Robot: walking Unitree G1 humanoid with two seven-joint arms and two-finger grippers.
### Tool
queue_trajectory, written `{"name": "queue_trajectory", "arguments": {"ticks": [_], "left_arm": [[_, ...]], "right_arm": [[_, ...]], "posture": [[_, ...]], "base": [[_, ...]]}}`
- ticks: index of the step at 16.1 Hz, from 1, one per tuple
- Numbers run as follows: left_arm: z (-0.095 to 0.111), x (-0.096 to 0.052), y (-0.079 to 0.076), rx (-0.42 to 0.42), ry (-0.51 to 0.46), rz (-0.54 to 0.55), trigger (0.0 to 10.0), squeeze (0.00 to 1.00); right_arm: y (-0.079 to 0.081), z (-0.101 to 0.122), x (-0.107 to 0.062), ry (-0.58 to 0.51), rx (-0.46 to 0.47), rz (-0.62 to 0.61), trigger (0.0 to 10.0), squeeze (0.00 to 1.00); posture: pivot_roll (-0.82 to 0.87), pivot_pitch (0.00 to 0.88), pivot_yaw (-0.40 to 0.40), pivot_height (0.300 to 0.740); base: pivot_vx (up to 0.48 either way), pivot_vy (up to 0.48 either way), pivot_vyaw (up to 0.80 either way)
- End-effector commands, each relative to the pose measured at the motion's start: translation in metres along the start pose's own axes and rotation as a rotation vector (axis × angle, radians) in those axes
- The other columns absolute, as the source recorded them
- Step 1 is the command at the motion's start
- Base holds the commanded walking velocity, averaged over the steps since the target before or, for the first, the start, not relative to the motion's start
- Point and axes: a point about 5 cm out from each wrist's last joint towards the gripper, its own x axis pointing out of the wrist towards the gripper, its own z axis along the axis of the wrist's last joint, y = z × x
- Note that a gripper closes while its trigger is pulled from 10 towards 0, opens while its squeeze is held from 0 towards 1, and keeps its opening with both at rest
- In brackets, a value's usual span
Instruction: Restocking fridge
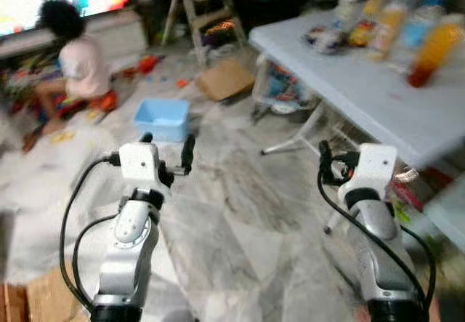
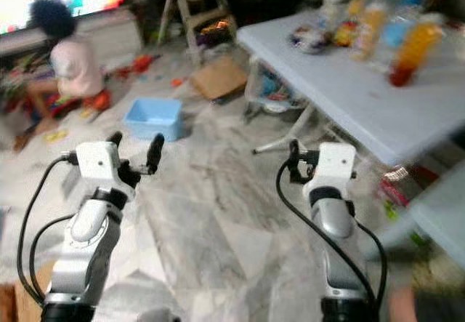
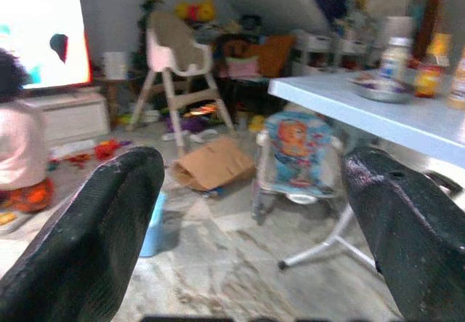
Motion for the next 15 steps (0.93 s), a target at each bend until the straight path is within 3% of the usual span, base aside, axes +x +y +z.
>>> {"name": "queue_trajectory", "arguments": {"ticks": [1,3,9,12,15], "left_arm": [[0.002,0.001,0.003,0.003,-0.007,0.006,10.0,0.0],[0.002,0.001,0.003,0.001,-0.006,0.009,10.0,0.0],[0.006,0.0,0.008,-0.007,-0.006,0.016,10.0,0.0],[0.008,-0.012,0.022,0.003,-0.025,0.089,10.0,0.0],[0.01,-0.014,0.025,0.021,-0.033,0.113,10.0,0.0]], "right_arm": [[0.005,0.007,0.002,-0.022,-0.006,0.022,10.0,0.0],[0.005,0.007,0.002,-0.023,-0.005,0.023,10.0,0.0],[0.007,0.009,0.006,-0.027,-0.019,0.03,10.0,0.0],[0.004,0.008,0.002,-0.027,-0.019,0.019,10.0,0.0],[0.003,0.008,-0.001,-0.027,-0.016,0.015,10.0,0.0]], "posture": [[0.01,0.0,-0.009,0.74],[0.01,0.0,-0.01,0.74],[0.03,0.0,-0.016,0.74],[0.03,0.0,-0.018,0.74],[0.03,0.0,-0.023,0.74]], "base": [[0.48,0.0,0.0],[0.48,0.0,0.0],[0.0,0.0,0.0],[0.0,0.0,0.0],[0.0,0.0,0.0]]}}
